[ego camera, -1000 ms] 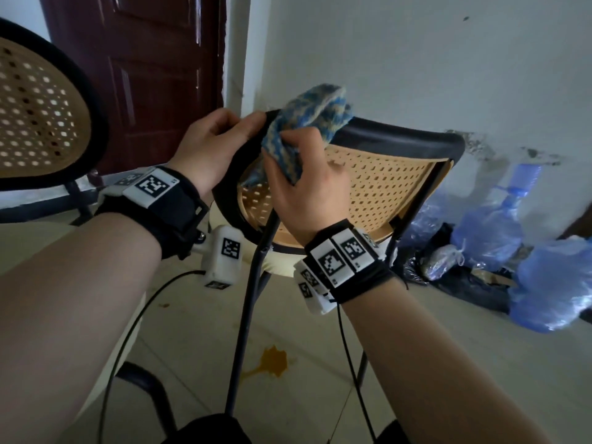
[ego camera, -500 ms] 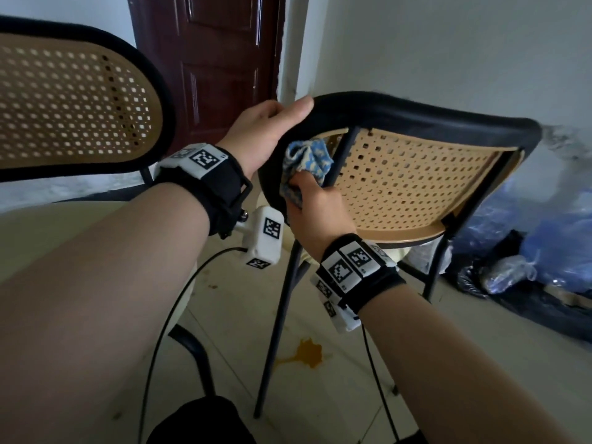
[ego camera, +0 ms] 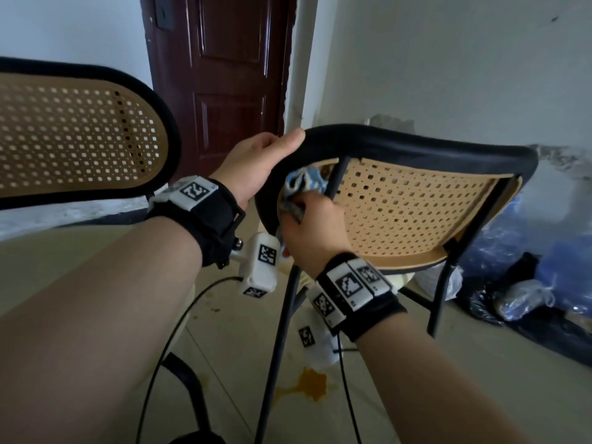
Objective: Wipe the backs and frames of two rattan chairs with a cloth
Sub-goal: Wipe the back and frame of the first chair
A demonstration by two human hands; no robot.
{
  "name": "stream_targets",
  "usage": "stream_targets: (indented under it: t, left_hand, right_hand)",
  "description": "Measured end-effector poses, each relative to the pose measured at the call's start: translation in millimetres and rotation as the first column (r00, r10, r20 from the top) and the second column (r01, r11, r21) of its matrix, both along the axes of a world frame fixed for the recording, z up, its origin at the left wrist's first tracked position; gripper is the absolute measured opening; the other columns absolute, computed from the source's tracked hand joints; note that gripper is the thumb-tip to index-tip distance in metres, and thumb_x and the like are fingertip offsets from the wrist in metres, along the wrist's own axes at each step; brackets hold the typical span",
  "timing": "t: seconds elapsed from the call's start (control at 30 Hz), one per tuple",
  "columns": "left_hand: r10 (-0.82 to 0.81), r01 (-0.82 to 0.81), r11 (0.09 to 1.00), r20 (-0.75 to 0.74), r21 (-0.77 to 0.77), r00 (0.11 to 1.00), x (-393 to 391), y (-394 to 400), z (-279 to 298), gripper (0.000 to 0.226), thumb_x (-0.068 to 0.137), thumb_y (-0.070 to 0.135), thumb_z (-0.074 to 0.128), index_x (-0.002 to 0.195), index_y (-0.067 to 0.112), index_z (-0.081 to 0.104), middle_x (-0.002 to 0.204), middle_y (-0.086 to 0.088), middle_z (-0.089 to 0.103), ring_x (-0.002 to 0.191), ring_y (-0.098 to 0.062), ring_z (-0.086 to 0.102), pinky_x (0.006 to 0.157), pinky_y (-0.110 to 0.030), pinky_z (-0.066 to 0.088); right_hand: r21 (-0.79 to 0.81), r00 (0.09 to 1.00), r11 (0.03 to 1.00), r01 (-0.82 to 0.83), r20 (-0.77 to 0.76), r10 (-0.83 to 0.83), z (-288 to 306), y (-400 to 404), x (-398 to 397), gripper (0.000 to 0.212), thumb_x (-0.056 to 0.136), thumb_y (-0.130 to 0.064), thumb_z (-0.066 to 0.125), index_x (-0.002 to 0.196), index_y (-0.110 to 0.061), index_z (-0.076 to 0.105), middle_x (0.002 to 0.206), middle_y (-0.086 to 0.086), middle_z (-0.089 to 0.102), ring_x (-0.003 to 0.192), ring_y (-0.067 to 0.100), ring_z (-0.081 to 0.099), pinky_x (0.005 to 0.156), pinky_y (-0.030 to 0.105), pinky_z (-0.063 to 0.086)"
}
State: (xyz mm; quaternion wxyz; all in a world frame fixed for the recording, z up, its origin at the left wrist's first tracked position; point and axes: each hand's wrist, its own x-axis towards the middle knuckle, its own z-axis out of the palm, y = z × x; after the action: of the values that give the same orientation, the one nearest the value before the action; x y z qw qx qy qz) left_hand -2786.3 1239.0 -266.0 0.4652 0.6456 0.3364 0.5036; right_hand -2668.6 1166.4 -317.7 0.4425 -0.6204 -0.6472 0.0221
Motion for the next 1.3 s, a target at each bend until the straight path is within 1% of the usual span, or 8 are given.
stream_targets:
  t: [0.07,0.23,0.47,0.63,0.8,0.93,1.07,1.3]
  left_hand:
    - [-0.011,0.011,1.000,0.033,-0.010,0.999,0.9,2.3,-1.3,0.049,0.059,0.071,0.077,0.074,0.026,0.066,0.083,-0.002,0.070,0.084,-0.019,0.067,0.087,-0.041,0.051]
    - [-0.110,0.115,0.989,0.060,-0.097,0.992,-4.2,3.6,-0.4,0.044,0.058,0.064,0.083,0.075,0.025,0.073,0.099,-0.014,0.074,0.089,-0.028,0.071,0.093,-0.046,0.054]
    - [-0.199,0.201,0.973,0.032,-0.115,0.979,-8.7,6.3,-2.5,0.072,0.057,0.069,0.084,0.106,0.017,0.078,0.110,-0.010,0.076,0.104,-0.026,0.072,0.099,-0.042,0.052]
    - [-0.183,0.186,0.970,0.032,-0.155,0.983,-8.3,5.9,2.7,0.052,0.069,0.061,0.078,0.099,0.018,0.080,0.107,-0.007,0.077,0.101,-0.019,0.073,0.091,-0.033,0.053]
    - [-0.281,0.271,0.930,-0.005,-0.248,0.960,-17.2,3.2,9.8,0.040,0.089,0.048,0.069,0.087,0.010,0.081,0.094,-0.014,0.077,0.081,-0.023,0.074,0.068,-0.028,0.059]
    - [-0.247,0.229,0.959,-0.099,-0.170,0.964,-19.9,4.5,10.5,0.056,0.087,0.057,0.067,0.116,0.010,0.071,0.112,-0.011,0.075,0.107,-0.026,0.071,0.102,-0.041,0.049]
    - [-0.220,0.212,0.974,-0.134,-0.076,0.966,-19.2,5.0,6.2,0.066,0.077,0.066,0.067,0.119,0.016,0.070,0.116,0.000,0.075,0.112,-0.012,0.068,0.109,-0.038,0.044]
    - [-0.211,0.210,0.978,-0.092,-0.014,0.973,-16.1,7.5,-2.2,0.075,0.070,0.075,0.070,0.118,0.019,0.071,0.116,0.001,0.074,0.113,-0.012,0.068,0.109,-0.041,0.042]
  right_hand:
    - [0.057,0.998,0.998,-0.037,-0.040,0.040,-4.0,-3.9,0.7,0.017,0.087,-0.018,0.055,0.103,-0.013,0.060,0.086,0.010,0.069,0.070,0.028,0.068,0.066,0.030,0.057]
    - [0.528,0.996,0.848,0.045,-0.085,-0.001,13.1,-19.0,14.5,0.016,0.084,-0.019,0.064,0.100,-0.014,0.062,0.072,-0.014,0.060,0.073,0.011,0.061,0.059,-0.005,0.034]
    - [0.668,0.973,0.736,0.113,-0.225,0.055,32.1,-30.0,11.6,0.017,0.091,-0.019,0.060,0.107,-0.012,0.059,0.081,-0.013,0.064,0.068,0.002,0.064,0.060,0.029,0.055]
    - [0.555,0.999,0.832,0.007,-0.036,0.015,24.1,-12.1,-11.5,0.026,0.083,-0.020,0.066,0.106,-0.013,0.059,0.084,-0.003,0.069,0.066,0.013,0.064,0.060,0.021,0.050]
    - [0.260,0.989,0.958,-0.118,0.113,0.091,-1.7,11.9,-34.0,0.026,0.083,-0.019,0.064,0.109,-0.014,0.061,0.092,0.012,0.070,0.082,0.032,0.066,0.069,0.032,0.052]
    - [-0.040,0.967,0.992,-0.120,0.222,0.126,-24.7,26.4,-37.6,0.023,0.088,-0.016,0.056,0.110,-0.012,0.062,0.104,0.017,0.067,0.093,0.036,0.062,0.076,0.042,0.053]
    - [-0.226,0.910,0.974,-0.006,0.403,0.099,-50.5,29.5,-35.5,0.020,0.090,-0.010,0.051,0.110,-0.013,0.057,0.101,0.012,0.064,0.091,0.034,0.061,0.071,0.036,0.051]
    - [-0.097,0.947,0.995,0.018,0.320,0.014,-53.9,5.9,-21.3,0.019,0.093,-0.017,0.055,0.110,-0.010,0.053,0.089,0.018,0.065,0.077,0.039,0.063,0.065,0.043,0.055]
